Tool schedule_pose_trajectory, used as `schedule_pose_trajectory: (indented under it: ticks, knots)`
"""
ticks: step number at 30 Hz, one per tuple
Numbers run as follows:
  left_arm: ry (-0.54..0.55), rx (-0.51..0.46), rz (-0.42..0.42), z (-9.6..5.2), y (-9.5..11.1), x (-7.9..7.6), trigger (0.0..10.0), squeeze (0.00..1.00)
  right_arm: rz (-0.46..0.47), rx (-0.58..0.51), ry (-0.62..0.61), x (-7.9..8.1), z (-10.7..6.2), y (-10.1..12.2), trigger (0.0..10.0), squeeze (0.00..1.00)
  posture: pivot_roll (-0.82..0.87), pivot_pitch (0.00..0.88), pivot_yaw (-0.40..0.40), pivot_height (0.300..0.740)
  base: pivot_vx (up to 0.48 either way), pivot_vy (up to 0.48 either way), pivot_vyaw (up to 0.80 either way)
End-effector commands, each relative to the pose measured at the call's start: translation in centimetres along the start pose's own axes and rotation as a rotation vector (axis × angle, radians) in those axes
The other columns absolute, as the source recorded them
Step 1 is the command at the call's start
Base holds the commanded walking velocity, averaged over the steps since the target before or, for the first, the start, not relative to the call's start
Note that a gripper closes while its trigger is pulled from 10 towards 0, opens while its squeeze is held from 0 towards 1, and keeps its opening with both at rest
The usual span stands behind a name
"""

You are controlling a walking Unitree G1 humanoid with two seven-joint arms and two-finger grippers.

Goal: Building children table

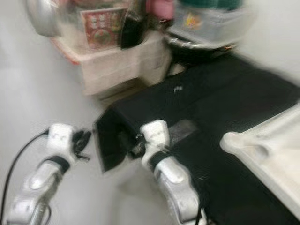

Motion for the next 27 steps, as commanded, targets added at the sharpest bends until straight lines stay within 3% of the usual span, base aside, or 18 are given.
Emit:
schedule_pose_trajectory:
  ticks: [1,14,27]
  knots:
    - [-0.025,-0.011,0.007,0.1,0.0,-0.7,10.0,0.0,-0.01,0.009,-0.022,-0.8,-0.2,-0.3,10.0,0.0,-0.04,0.03,-0.072,0.74,0.0,0.0,-0.8]
    - [-0.047,-0.048,0.041,1.1,1.0,-0.8,10.0,0.0,-0.054,-0.023,-0.046,-1.9,0.4,0.7,10.0,0.0,-0.05,0.008,-0.025,0.74,0.0,0.0,-0.8]
    - [-0.047,-0.051,0.082,1.2,0.9,-0.4,10.0,0.0,-0.077,-0.025,-0.066,-2.7,0.8,0.6,10.0,0.0,-0.04,0.0,-0.024,0.74,0.0,0.0,-0.8]
Point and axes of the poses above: a point about 5 cm out from each wrist's last joint towards the gripper, its own z axis pointing out of the wrist towards the gripper, its own y axis along the axis of the wrist's last joint, x = y × z, the point moved 5 cm from there along z, pointing out of the wrist towards the gripper
